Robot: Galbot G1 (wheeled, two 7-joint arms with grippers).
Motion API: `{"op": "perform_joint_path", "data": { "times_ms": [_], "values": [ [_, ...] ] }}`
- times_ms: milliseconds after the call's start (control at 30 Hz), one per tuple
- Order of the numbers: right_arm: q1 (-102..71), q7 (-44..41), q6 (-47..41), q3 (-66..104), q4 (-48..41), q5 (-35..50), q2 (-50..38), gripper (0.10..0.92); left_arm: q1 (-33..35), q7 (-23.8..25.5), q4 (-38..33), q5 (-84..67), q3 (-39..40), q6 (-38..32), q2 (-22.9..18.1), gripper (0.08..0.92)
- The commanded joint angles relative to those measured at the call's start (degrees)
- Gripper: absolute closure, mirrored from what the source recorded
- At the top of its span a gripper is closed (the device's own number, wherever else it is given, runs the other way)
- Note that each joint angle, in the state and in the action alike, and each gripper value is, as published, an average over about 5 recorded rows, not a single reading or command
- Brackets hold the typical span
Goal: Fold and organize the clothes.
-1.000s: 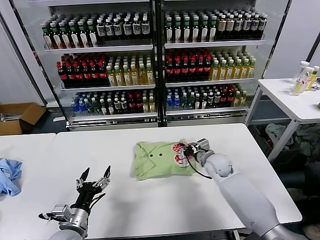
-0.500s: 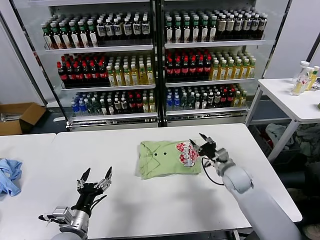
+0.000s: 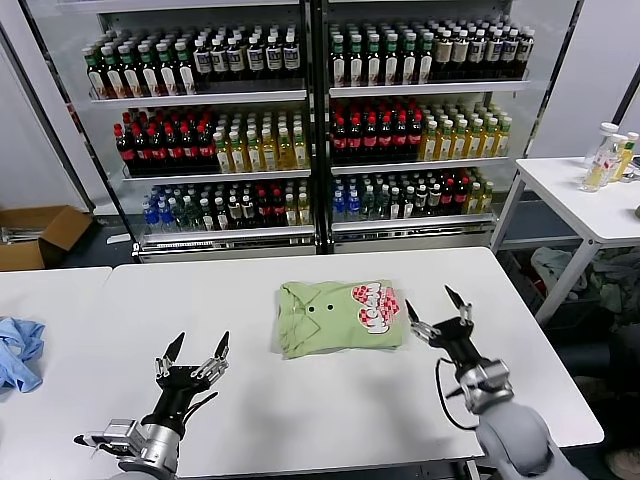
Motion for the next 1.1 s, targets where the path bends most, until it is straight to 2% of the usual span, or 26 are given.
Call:
{"op": "perform_joint_path", "data": {
  "times_ms": [33, 500, 1100],
  "values": [
    [-17.0, 3.1, 1.9, 9.7, 11.5, 0.4, 1.1, 0.203, 1.1, 0.1, -3.1, 0.8, -0.2, 0.2, -0.3, 0.177],
    [-18.1, 5.3, 1.8, 9.3, 14.3, -0.8, 1.6, 0.202, 3.9, 0.7, -6.4, 3.3, -0.5, 0.2, -1.6, 0.177],
    [-16.9, 7.9, -1.3, 7.0, 14.7, 0.0, 1.8, 0.203, 4.0, 1.1, -6.3, 4.3, -0.7, 0.2, -1.8, 0.177]
  ]
}}
